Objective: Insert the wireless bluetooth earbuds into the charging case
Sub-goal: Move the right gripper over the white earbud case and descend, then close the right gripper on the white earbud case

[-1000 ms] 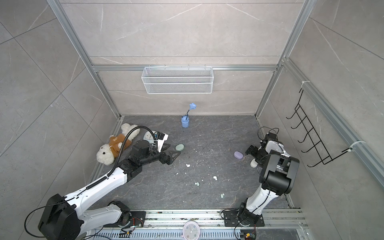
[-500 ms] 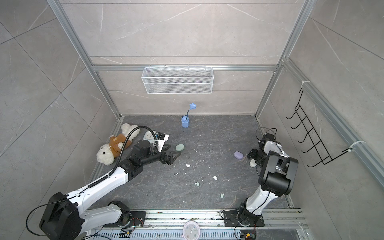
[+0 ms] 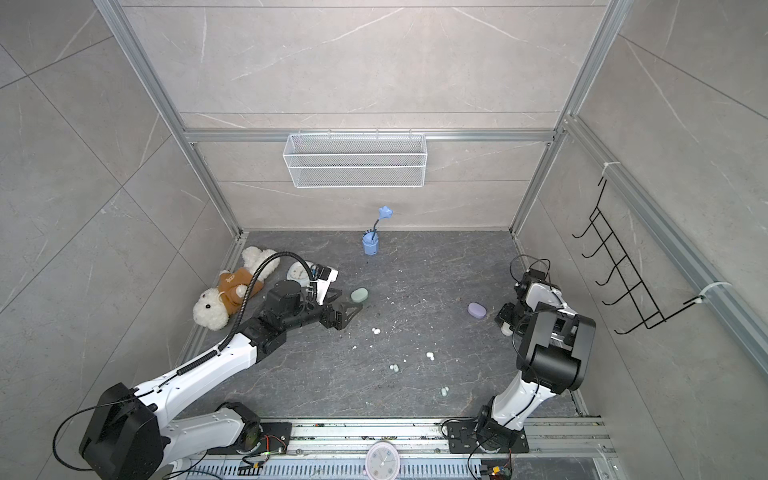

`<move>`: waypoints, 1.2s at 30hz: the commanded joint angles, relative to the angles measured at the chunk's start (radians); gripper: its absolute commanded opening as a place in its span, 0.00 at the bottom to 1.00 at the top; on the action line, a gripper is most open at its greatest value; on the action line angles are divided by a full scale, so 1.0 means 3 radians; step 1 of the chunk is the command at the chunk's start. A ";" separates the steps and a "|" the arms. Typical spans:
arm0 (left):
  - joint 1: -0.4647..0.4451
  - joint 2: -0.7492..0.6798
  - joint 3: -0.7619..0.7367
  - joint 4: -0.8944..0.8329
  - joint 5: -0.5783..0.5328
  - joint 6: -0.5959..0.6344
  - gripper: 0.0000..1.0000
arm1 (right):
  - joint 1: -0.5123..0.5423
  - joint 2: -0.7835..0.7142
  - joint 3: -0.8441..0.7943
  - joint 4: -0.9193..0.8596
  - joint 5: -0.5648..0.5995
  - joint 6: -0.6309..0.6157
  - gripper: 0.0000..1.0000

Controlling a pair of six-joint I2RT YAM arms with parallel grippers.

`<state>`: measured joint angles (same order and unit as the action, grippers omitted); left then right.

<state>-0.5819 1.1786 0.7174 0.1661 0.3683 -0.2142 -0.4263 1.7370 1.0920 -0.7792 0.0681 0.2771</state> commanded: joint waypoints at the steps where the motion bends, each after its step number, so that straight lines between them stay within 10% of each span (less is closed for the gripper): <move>1: 0.0016 -0.0007 -0.0003 0.0142 0.0020 -0.0057 1.00 | 0.0015 -0.0027 -0.0075 -0.0211 0.0235 0.0087 0.74; 16: 0.0016 -0.0012 -0.0011 0.0142 0.0000 -0.0068 1.00 | -0.0050 -0.0239 0.0241 -0.0279 -0.0588 0.1105 0.90; 36: 0.0016 -0.0024 -0.0019 0.0097 -0.0080 -0.0033 1.00 | -0.0254 0.0324 0.0518 -0.0307 -0.0396 0.1938 0.82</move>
<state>-0.5819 1.1786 0.7139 0.1650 0.3500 -0.2142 -0.4976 1.8080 1.2228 -0.8459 -0.0719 0.8188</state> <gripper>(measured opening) 0.999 0.821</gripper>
